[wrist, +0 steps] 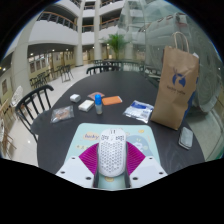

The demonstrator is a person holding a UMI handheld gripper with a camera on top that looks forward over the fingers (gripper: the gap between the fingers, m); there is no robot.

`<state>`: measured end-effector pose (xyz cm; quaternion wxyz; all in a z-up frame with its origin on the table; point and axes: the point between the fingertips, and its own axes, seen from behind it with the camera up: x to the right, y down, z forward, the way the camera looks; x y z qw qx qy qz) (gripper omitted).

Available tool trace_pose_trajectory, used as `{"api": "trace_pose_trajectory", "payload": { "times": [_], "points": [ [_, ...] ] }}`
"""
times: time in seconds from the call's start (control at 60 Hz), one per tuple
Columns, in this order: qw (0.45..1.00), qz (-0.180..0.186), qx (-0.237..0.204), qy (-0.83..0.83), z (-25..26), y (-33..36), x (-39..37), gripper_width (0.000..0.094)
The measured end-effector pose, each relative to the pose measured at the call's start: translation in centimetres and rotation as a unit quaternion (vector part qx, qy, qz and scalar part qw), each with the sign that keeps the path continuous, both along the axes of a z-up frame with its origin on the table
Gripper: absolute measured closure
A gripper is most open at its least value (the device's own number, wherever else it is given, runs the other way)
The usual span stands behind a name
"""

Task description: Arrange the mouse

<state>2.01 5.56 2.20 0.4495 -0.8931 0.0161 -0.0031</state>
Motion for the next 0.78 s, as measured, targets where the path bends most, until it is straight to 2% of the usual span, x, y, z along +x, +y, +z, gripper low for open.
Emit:
{"api": "trace_pose_trajectory", "payload": {
  "times": [0.083, 0.133, 0.233, 0.317, 0.35, 0.417, 0.617, 0.783],
  "points": [
    [0.999, 0.009, -0.034, -0.005, -3.2, -0.7, -0.9, 0.0576],
    [1.000, 0.009, -0.026, -0.003, -3.6, -0.5, -0.9, 0.0524],
    [0.999, 0.015, -0.043, 0.013, -3.7, -0.7, -0.9, 0.0393],
    [0.999, 0.037, -0.037, 0.007, -2.8, -2.1, -0.8, 0.0082],
    [0.999, 0.041, -0.029, -0.002, -2.3, -3.2, -0.7, 0.0118],
    [0.999, 0.046, -0.023, -0.011, -1.3, -6.1, -0.4, 0.0071],
    [0.998, 0.058, 0.010, 0.015, 2.9, -15.5, -0.1, 0.0085],
    [0.998, 0.069, 0.013, 0.010, 2.9, -22.5, 1.2, 0.0083]
  ]
}}
